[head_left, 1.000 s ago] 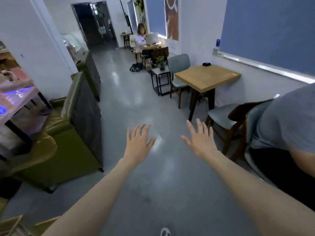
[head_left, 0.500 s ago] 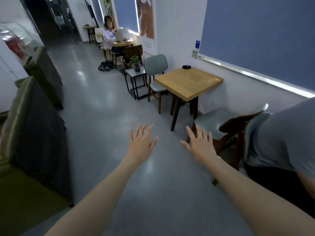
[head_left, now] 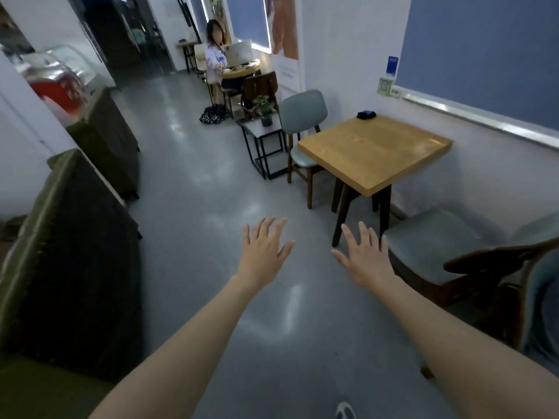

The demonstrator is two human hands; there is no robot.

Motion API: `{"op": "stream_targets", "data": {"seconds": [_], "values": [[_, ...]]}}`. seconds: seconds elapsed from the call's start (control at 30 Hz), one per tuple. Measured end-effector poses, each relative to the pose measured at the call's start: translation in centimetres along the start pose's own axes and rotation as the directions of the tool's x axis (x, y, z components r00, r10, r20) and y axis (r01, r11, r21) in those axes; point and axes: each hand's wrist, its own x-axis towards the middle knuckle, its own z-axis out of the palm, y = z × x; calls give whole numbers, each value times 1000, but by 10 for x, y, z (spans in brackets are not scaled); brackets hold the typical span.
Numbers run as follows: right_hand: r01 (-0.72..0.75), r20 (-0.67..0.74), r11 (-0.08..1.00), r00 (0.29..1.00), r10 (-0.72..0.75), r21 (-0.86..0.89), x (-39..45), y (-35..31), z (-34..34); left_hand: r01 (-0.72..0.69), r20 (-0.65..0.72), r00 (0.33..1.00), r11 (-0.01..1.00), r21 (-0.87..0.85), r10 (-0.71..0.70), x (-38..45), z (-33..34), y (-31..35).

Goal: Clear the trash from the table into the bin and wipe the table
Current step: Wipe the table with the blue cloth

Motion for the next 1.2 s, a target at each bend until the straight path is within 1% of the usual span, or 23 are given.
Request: {"op": "stream_targets", "data": {"seconds": [0.1, 0.2, 0.33, 0.4, 0.53, 0.63, 0.73, 0.83, 0.97, 1.2], "values": [[52, 21, 998, 998, -51, -23, 60, 9, 1, 16, 4, 1000, 1000, 16, -16, 45, 10, -5], [73, 57, 997, 996, -72, -17, 114, 13, 0, 48, 26, 998, 999, 16, -49, 82, 23, -15], [110, 66, 994, 992, -108, -27, 174, 11, 3, 91, 42, 995, 996, 26, -92, 129, 37, -36], [111, 71, 994, 992, -109, -25, 187, 10, 2, 105, 48, 993, 994, 13, -106, 140, 39, -44], [94, 89, 995, 992, -90, -33, 242, 9, 12, 115, 65, 991, 993, -22, -113, 187, 60, -76], [60, 82, 998, 995, -57, -37, 282, 9, 13, 110, 45, 993, 992, -62, -107, 232, 73, -99], [-9, 78, 1000, 997, 11, -17, 318, 4, 9, 67, 47, 997, 992, -111, -62, 283, 81, -119], [-85, 60, 996, 995, 86, -14, 361, -7, -3, -9, 54, 998, 993, -119, 16, 346, 86, -138], [-181, 37, 983, 983, 180, 40, 420, -16, -17, -104, 54, 992, 980, -170, 115, 427, 98, -158], [-324, 35, 945, 946, 322, 50, 490, 2, -12, -257, 108, 953, 943, -214, 284, 542, 135, -156]]}}
